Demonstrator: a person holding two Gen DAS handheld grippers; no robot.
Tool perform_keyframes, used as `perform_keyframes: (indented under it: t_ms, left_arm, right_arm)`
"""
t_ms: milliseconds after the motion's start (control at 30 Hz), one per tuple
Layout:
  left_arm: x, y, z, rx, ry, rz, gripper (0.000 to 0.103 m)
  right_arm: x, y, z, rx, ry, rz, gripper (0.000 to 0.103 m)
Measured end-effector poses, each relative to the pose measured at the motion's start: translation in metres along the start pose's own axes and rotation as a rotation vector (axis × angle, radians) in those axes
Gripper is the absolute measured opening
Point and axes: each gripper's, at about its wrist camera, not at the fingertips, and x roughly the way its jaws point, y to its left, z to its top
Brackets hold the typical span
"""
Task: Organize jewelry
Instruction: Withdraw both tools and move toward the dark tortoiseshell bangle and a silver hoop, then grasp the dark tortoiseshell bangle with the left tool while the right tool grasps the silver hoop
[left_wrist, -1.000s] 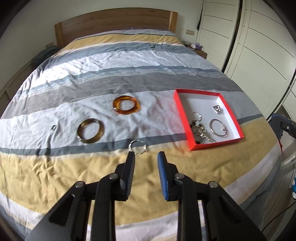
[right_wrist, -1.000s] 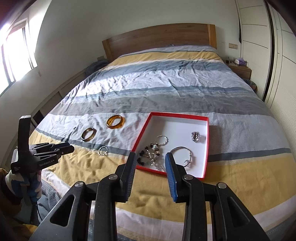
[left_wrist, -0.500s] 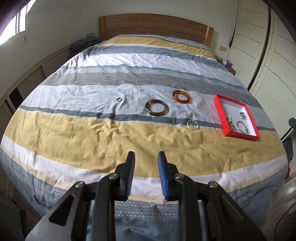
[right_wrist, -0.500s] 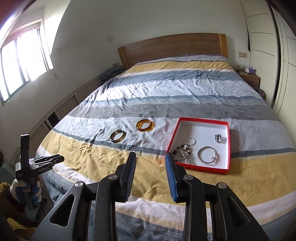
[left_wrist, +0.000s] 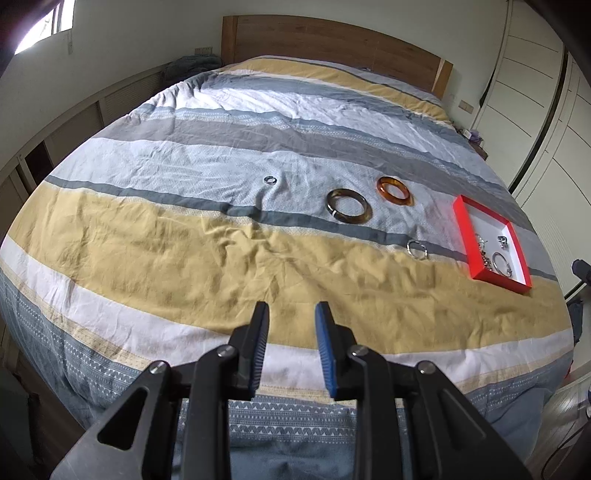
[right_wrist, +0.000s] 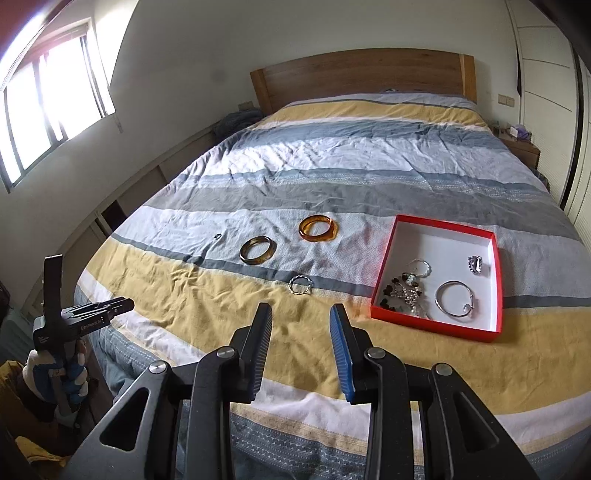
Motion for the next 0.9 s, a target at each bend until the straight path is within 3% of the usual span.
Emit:
perform_keyframes:
  t_ms: [467,900]
  left_arm:
    - [0.112,-0.007,0.036,0.001,0.125,-0.002,0.024]
    - [0.186,-0.032,0.098,-0.007,0.132,-0.072,0.024]
  right_arm:
    - [0.136,-0.012,0.03,-0.051,0.186,0.049,0.032]
    - [0.229,-0.024,0.036,-0.063,0.296,0.119,0.032]
